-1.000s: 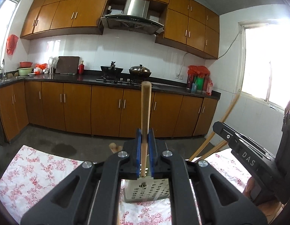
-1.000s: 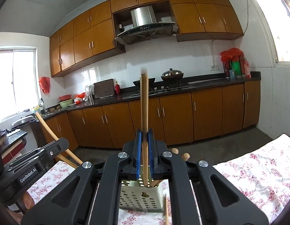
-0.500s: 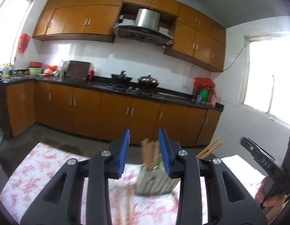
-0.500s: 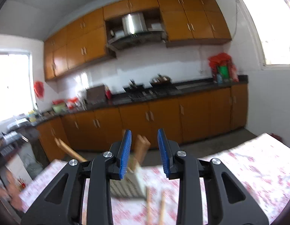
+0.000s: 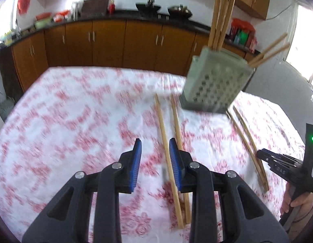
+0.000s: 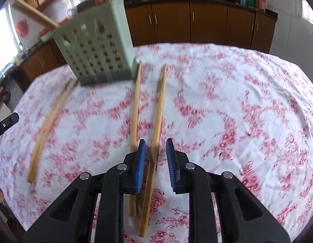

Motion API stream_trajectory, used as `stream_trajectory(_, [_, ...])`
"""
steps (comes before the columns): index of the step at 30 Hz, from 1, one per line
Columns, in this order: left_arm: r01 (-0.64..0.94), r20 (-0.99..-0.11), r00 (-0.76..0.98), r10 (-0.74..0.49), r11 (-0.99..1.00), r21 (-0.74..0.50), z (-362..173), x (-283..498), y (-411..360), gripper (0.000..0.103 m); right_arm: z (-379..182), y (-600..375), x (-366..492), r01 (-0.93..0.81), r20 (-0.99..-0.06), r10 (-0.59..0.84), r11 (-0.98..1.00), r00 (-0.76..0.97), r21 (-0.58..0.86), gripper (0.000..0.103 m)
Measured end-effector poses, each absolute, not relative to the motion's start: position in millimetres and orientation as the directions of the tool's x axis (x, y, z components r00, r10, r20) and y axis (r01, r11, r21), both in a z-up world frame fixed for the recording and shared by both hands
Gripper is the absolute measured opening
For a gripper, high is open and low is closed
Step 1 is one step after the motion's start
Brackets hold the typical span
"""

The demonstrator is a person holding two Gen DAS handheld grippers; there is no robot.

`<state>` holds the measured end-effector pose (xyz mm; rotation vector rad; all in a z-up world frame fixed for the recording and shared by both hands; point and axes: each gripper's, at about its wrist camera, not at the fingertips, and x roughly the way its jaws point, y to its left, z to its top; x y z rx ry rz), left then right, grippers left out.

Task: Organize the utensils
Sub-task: 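Grasp another chopstick with the left tool while the right tool grasps one too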

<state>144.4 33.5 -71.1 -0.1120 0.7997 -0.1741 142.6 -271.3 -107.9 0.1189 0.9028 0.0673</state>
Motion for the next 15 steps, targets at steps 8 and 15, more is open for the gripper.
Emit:
stream_trajectory(8, [0.153, -0.763, 0.61, -0.215, 0.976, -0.154, -99, 154, 10, 0.02, -109, -292, 139, 0.071, -0.777, 0.038, 0.992, 0.629, 0.107, 0.008])
stream_trajectory(15, [0.173, -0.797, 0.585, -0.15, 0.983, -0.059, -111, 155, -6, 0.011, -106, -288, 128, 0.047, -0.774, 0.048, 0.994, 0.631, 0.1, 0.008])
